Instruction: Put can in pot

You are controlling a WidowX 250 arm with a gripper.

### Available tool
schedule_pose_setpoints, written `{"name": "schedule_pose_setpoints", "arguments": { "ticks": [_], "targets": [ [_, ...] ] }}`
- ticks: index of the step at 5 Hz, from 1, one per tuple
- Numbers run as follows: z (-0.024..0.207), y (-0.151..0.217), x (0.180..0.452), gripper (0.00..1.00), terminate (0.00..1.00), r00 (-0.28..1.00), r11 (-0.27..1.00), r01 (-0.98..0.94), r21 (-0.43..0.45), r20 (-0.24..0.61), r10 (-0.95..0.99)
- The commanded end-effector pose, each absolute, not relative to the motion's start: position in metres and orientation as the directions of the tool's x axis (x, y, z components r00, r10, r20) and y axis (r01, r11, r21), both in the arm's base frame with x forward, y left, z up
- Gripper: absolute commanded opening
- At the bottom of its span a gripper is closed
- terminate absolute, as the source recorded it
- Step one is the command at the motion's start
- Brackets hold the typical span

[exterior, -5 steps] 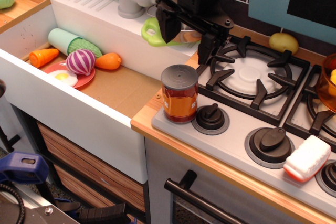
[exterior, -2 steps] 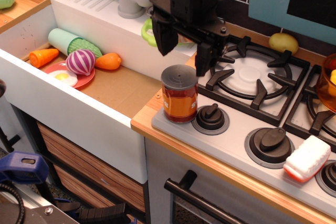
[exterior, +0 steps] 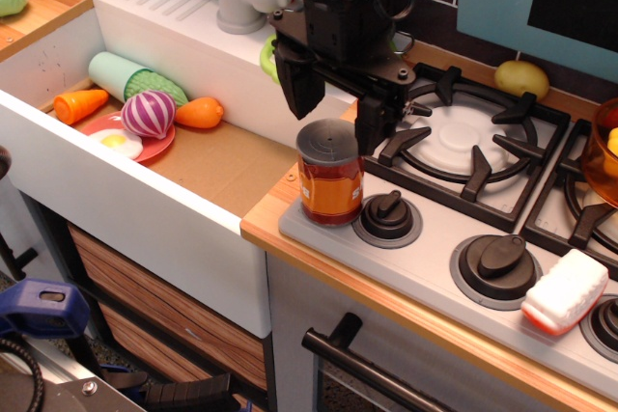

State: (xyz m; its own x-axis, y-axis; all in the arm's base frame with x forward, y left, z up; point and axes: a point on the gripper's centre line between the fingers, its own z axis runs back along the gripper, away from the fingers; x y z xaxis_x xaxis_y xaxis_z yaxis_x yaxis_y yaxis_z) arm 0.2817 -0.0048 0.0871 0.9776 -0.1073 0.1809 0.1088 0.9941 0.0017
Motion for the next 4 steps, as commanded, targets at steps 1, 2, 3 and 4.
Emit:
{"name": "schedule_pose_setpoints", "arguments": {
  "ticks": [1,2,3,4],
  "targets": [
    [0.089,-0.003,0.283,1.00,0.00,0.973,0.996,0.087,-0.004,0.214,-0.084],
    [0.084,-0.005,0.280,1.00,0.00,0.973,0.997,0.078,-0.005,0.218,-0.075],
    [0.077,-0.005,0.279,1.00,0.00,0.971,0.997,0.072,-0.017,0.230,-0.066],
    [0.069,-0.006,0.280,1.00,0.00,0.967,0.997,0.069,-0.027,0.246,-0.061]
  ]
}}
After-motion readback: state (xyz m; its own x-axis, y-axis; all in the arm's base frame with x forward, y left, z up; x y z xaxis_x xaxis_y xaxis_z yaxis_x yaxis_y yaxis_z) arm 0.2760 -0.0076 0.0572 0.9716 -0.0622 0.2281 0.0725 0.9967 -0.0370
